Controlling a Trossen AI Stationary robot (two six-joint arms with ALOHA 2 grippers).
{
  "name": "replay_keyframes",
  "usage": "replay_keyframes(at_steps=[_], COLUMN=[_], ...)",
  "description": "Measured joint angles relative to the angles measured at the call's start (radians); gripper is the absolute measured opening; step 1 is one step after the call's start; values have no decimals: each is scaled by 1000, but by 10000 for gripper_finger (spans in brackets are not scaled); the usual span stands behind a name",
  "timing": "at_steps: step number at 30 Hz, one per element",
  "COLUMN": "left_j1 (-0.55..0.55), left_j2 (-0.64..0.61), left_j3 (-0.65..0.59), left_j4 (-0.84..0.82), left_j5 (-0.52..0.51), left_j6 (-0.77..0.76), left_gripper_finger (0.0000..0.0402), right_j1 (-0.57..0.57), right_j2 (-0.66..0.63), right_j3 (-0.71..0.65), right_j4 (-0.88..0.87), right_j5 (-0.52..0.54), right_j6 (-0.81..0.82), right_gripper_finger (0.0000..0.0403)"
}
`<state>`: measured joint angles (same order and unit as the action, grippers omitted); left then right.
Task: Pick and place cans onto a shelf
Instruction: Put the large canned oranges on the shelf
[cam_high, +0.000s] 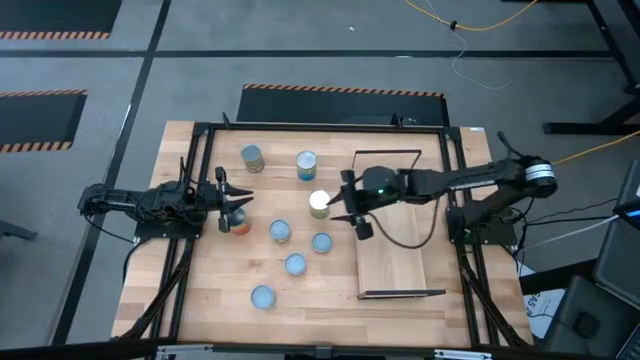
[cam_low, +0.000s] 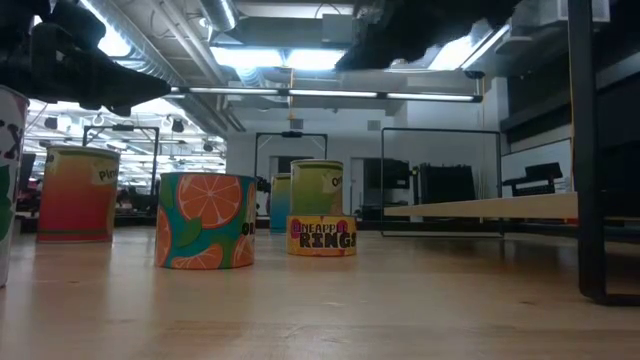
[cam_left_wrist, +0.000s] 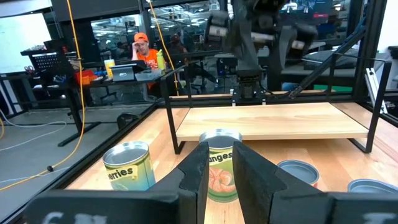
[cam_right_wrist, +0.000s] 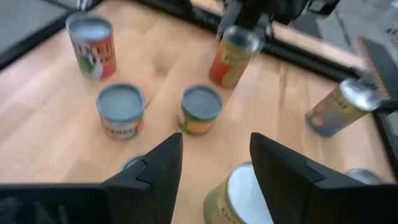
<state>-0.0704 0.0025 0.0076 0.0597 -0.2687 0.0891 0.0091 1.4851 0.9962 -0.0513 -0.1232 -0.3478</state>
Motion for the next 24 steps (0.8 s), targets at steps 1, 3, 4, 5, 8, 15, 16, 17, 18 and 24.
replay_keyframes(at_steps=[1, 3, 4, 5, 8, 15, 16, 17, 18, 24], left_j1=[0, 0, 0, 0, 0, 0, 0, 0, 0, 0], left_j2=[0, 0, 0, 0, 0, 0, 0, 0, 0, 0], left_j3=[0, 0, 0, 0, 0, 0, 0, 0, 0, 0], left_j4=[0, 0, 0, 0, 0, 0, 0, 0, 0, 0], left_j5=[0, 0, 0, 0, 0, 0, 0, 0, 0, 0], left_j6=[0, 0, 0, 0, 0, 0, 0, 0, 0, 0], left_gripper_finger=[64, 64, 64, 64, 64, 64, 64, 64, 64, 64], right_j1=[-1, -6, -11, -16, -34, -73, -77, -80, -84, -92], right_j2=[17, 51, 66, 82, 122, 191, 200, 207, 214, 247], right_j3=[0, 1, 2, 2, 2, 2, 2, 2, 2, 3], right_j4=[0, 2, 3, 3, 13, 44, 46, 47, 46, 53], right_j5=[0, 0, 0, 0, 0, 0, 0, 0, 0, 1], right_j6=[-1, -1, -1, -1, -2, -2, -2, -2, -2, -31], right_gripper_finger=[193, 193, 193, 193, 193, 193, 193, 193, 193, 188])
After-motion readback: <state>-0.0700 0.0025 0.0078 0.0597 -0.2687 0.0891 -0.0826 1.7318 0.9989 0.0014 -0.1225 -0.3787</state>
